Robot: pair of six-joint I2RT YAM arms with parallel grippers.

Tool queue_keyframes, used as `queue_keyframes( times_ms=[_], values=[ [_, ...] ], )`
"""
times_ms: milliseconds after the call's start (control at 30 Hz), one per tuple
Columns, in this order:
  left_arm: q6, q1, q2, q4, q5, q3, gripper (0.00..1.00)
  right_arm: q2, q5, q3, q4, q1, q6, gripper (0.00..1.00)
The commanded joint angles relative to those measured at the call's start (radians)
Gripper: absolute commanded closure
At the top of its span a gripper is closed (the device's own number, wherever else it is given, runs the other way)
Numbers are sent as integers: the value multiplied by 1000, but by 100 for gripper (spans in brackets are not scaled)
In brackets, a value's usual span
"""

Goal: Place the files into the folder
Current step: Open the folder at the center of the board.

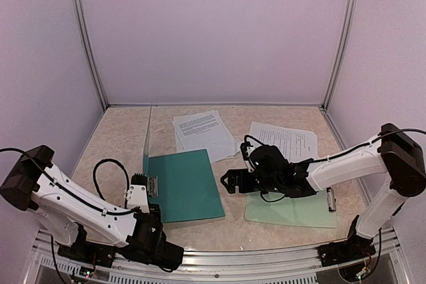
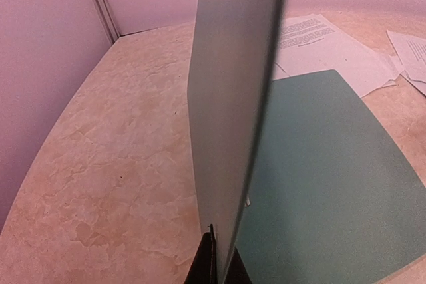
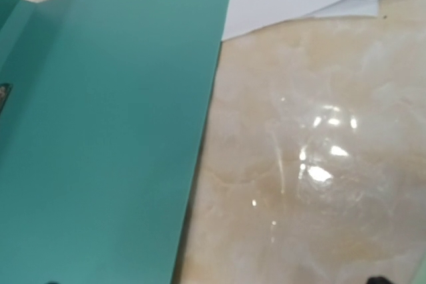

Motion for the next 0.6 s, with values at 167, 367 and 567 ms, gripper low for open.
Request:
queue_keyframes(
  times_ms=[167,367,567],
  values=[
    [-878,-21,-52,-443,89,-52,100,68,-35,70,-2,14,-47,2],
    [-877,-11,-120,-445,74,-84,82,116,-56,89,14,17,-53,2],
    [-847,21,-191,-446,10,-121,76,167,-81,124,18,26,-67,2]
  ],
)
